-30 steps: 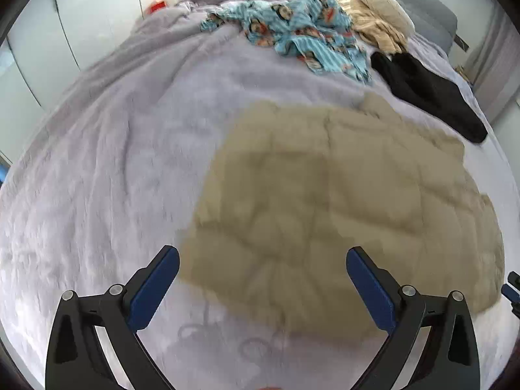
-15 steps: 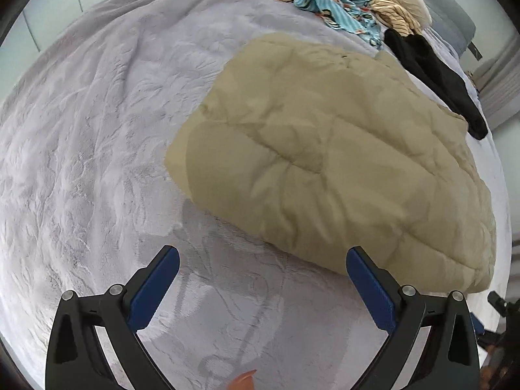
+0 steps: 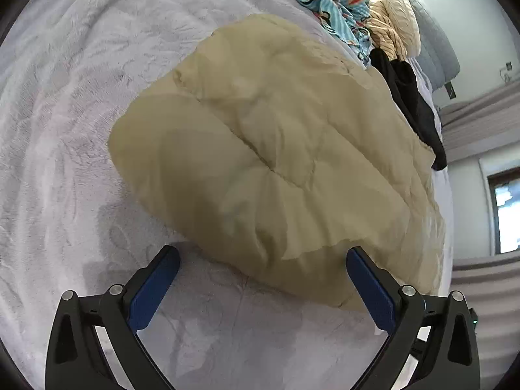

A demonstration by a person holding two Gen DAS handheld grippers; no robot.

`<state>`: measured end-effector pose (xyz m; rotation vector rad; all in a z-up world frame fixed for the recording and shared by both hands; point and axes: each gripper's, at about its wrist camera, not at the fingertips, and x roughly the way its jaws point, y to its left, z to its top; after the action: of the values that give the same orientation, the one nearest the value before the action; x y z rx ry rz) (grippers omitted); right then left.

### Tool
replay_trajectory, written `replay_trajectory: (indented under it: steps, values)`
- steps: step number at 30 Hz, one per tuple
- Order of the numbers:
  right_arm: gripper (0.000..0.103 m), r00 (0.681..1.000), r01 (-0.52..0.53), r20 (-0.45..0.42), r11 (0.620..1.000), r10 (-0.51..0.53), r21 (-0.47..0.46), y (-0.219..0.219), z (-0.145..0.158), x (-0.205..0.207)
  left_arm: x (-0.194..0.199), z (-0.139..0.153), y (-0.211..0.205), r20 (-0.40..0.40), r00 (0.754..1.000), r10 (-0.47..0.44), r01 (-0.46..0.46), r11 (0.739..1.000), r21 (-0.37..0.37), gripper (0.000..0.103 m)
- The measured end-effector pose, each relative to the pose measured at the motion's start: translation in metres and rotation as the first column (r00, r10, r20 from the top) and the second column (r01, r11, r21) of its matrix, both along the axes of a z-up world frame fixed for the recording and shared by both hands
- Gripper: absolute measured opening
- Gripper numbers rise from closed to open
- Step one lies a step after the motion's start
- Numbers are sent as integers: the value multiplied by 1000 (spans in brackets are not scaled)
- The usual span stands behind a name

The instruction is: Fold large clothes

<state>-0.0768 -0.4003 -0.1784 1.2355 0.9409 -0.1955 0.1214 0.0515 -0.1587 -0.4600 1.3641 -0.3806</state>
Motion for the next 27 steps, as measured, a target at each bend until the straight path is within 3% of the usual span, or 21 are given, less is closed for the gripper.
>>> replay_trajectory:
  steps: [2, 12, 19, 21, 23, 24, 26, 27]
  values:
    - [103, 1000, 26, 12, 999, -26, 33, -3, -7, 6, 3, -3, 2, -6, 1000, 14, -14, 1000, -21, 103]
    - [103, 985, 134, 86, 975, -151, 176, -21, -23, 36, 27, -14, 5, -9, 997, 77, -78, 993, -92, 103]
    - [103, 992, 79, 78, 978, -95, 191, -24, -37, 68, 58, -20, -14, 29, 991, 132, -130, 988, -79, 99]
    - [103, 993, 80, 71, 977, -96, 198, -26, -42, 72, 64, -20, -18, 36, 991, 128, -126, 989, -72, 53]
    - [103, 991, 97, 71, 971, -115, 221, -28, -43, 72, 67, -17, -18, 32, 992, 118, -114, 987, -116, 29]
    - [100, 989, 108, 71, 966, -128, 235, -30, -45, 70, 68, -13, -19, 46, 992, 113, -108, 988, -114, 22]
    - [75, 988, 123, 61, 960, -143, 252, -33, -46, 69, 66, 2, -23, 107, 992, 73, -64, 994, -89, 19]
    - [54, 988, 127, 53, 958, -145, 256, -34, -47, 67, 63, 9, -25, 132, 990, 55, -45, 996, -78, 18]
